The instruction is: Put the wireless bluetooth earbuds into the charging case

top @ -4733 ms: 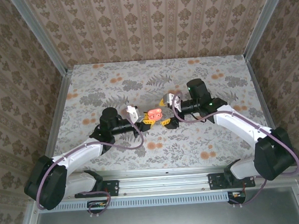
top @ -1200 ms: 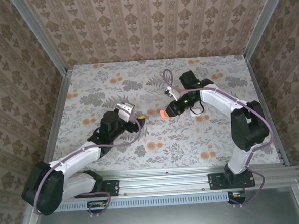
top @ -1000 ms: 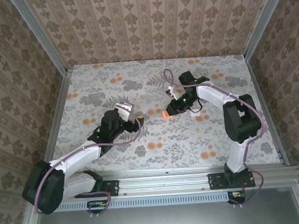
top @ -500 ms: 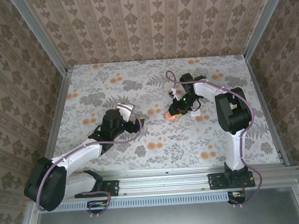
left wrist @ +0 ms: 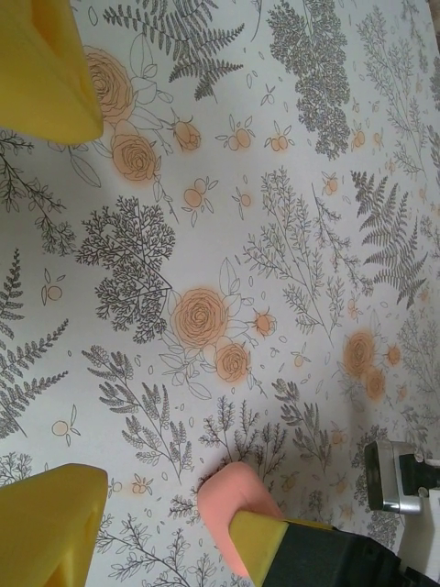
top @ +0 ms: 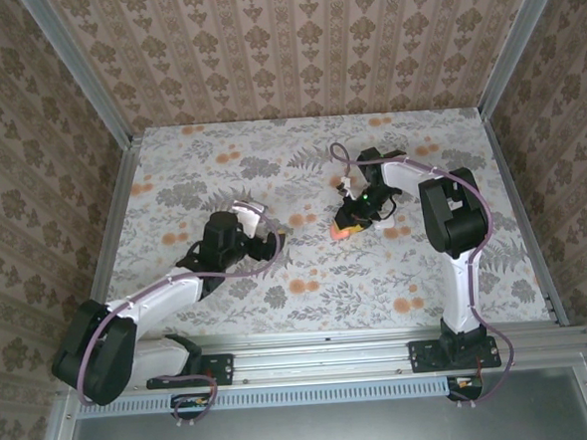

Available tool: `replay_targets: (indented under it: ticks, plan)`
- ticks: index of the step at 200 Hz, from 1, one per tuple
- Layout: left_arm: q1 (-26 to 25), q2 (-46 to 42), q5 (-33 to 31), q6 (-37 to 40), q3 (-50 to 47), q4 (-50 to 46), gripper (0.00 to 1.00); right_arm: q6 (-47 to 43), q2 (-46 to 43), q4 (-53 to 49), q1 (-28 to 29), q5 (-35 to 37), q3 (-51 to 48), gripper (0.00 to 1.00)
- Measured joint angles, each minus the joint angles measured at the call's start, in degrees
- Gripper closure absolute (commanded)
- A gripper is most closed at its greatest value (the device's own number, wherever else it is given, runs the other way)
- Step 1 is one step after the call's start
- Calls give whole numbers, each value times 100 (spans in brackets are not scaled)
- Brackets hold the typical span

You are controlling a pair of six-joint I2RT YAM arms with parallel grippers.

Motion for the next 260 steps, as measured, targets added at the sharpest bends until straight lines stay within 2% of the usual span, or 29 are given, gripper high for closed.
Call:
replay_targets:
  ticks: [75, 166, 211, 227, 238, 248, 253, 260]
  plan:
    - [96, 4, 149, -2, 0, 79, 9, 157, 22, 48, -199, 192, 0, 53]
    - [245, -17, 31, -2, 146, -116, 8, 321, -55, 155, -260, 544, -2, 49]
    - [426, -358, -330, -2, 697, -837, 6, 417, -966, 144, -260, 1032, -4, 47]
    - [461, -503, -551, 9, 949, -1019, 3, 446, -1493, 223, -264, 1303, -39, 40]
    - [505, -592, -741, 44, 1073, -1115, 1, 435, -1980, 494, -271, 1543, -236, 31]
    - [632, -671, -957, 70, 1132, -1145, 0, 501, -2481, 885, -286, 1766, -573, 18]
    - [706, -695, -1029, 72, 1134, -1145, 0, 466, -2743, 1119, -293, 1873, -796, 2]
    - [883, -717, -1156, 76, 1132, -1150, 0, 476, -3128, 1506, -304, 2070, -1165, 0]
